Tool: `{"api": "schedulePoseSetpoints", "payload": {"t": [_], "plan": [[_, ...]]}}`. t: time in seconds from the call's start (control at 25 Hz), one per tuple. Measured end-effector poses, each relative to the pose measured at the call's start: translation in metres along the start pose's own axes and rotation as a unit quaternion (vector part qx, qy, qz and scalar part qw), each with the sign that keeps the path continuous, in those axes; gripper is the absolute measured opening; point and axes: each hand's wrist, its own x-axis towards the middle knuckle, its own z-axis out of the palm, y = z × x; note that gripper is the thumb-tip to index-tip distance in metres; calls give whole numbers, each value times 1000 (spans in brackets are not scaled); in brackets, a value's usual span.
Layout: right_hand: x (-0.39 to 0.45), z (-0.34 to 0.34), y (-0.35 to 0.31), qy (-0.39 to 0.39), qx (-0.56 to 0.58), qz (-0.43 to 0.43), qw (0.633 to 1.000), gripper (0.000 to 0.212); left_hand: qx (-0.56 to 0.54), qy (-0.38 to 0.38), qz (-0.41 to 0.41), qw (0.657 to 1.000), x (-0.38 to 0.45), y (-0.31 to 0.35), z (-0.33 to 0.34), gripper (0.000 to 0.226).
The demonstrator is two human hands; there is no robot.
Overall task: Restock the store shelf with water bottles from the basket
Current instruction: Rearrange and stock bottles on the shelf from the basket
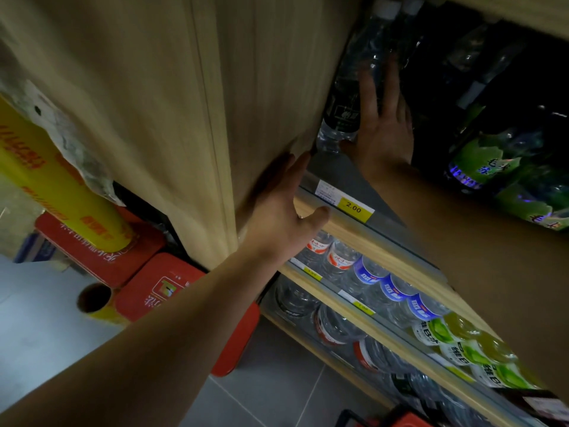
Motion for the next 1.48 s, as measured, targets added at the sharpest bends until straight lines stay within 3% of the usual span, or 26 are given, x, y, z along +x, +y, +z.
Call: {"api": "schedulePoseSetpoints", "payload": {"t": [0.2, 0.52, 0.76, 1.16, 1.48], "plan": [[0, -2, 0, -8, 16, 6, 1000, 123, 12, -5, -2, 1000, -1, 2, -2, 87], [-13, -44, 0, -100, 35, 6, 994, 98, -27, -20, 6, 999, -18, 32, -21, 78], [-59, -84, 5, -137, 13, 10, 990, 90, -9, -42, 59, 997, -52, 52, -39, 72], [-294, -182, 34, -253, 14, 99, 962, 86, 63, -206, 76, 973, -161, 92, 7, 81], [-513, -234, 148, -334, 8, 211, 919, 86, 65, -343, 66, 935, -301, 132, 147, 84]]}}
